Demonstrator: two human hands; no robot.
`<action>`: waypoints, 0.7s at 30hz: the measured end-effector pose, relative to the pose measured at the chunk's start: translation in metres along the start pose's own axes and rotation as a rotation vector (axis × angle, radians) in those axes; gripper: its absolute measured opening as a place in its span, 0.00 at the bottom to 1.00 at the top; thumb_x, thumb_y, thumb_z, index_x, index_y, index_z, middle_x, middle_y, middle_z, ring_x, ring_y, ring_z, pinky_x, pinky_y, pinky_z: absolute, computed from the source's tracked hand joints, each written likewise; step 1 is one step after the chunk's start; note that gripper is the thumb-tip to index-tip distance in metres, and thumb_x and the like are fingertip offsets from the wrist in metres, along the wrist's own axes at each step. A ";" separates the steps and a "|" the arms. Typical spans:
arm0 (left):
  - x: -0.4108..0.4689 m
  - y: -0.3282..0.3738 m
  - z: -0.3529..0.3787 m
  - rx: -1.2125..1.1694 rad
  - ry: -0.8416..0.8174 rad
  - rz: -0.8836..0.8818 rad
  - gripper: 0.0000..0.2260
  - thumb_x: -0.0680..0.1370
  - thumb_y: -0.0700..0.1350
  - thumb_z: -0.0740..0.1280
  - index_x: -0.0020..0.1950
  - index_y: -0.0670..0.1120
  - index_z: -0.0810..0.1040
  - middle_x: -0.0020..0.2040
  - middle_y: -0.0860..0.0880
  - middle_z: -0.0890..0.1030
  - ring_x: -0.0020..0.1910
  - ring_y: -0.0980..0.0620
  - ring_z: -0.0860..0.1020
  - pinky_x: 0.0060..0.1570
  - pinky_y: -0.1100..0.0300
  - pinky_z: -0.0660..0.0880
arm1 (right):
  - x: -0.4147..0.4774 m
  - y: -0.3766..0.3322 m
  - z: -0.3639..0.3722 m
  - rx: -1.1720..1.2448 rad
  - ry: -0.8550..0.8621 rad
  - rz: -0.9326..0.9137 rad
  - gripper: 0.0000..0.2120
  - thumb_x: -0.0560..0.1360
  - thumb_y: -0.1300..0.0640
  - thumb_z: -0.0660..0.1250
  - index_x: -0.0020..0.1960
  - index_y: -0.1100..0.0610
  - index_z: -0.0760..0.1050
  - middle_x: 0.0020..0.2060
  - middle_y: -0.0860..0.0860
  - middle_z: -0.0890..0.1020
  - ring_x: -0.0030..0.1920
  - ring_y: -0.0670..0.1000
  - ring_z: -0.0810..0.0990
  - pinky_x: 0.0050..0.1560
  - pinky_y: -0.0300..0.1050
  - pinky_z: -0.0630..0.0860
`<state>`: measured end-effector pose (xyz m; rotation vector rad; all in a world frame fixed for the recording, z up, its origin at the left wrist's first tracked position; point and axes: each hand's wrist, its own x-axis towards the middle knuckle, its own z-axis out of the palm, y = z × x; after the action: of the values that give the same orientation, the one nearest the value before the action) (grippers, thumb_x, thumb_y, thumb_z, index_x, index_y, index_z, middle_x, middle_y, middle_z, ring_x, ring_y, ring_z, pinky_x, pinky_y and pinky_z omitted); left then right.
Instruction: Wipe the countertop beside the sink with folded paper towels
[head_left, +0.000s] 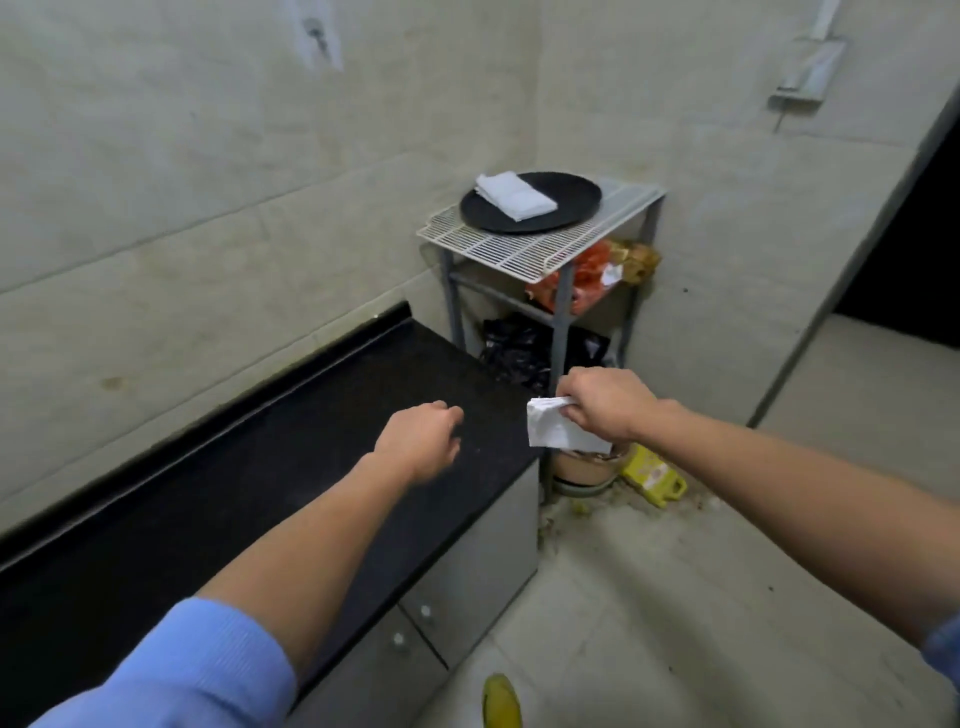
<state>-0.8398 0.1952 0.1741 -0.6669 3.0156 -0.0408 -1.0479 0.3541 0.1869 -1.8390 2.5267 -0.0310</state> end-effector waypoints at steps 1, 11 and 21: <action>0.022 0.005 0.001 0.000 0.001 0.028 0.13 0.79 0.49 0.60 0.60 0.46 0.73 0.56 0.46 0.76 0.53 0.43 0.77 0.47 0.50 0.75 | 0.005 0.016 0.001 -0.001 -0.006 0.028 0.07 0.78 0.52 0.61 0.52 0.52 0.75 0.51 0.52 0.77 0.52 0.57 0.78 0.44 0.50 0.72; 0.248 0.015 -0.031 -0.048 0.107 0.240 0.11 0.78 0.50 0.61 0.56 0.46 0.74 0.54 0.47 0.77 0.53 0.44 0.76 0.46 0.51 0.75 | 0.101 0.161 -0.040 -0.007 0.060 0.228 0.05 0.76 0.52 0.63 0.46 0.53 0.74 0.48 0.54 0.80 0.50 0.60 0.78 0.44 0.48 0.75; 0.403 -0.010 -0.056 -0.106 0.161 0.168 0.10 0.77 0.50 0.62 0.53 0.47 0.76 0.52 0.47 0.79 0.53 0.44 0.77 0.47 0.51 0.75 | 0.230 0.248 -0.104 0.048 0.155 0.256 0.04 0.78 0.53 0.63 0.44 0.50 0.70 0.46 0.52 0.80 0.45 0.54 0.76 0.39 0.43 0.64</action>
<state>-1.2039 0.0165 0.2116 -0.4344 3.2368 0.0763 -1.3568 0.2116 0.2837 -1.5388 2.8185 -0.2365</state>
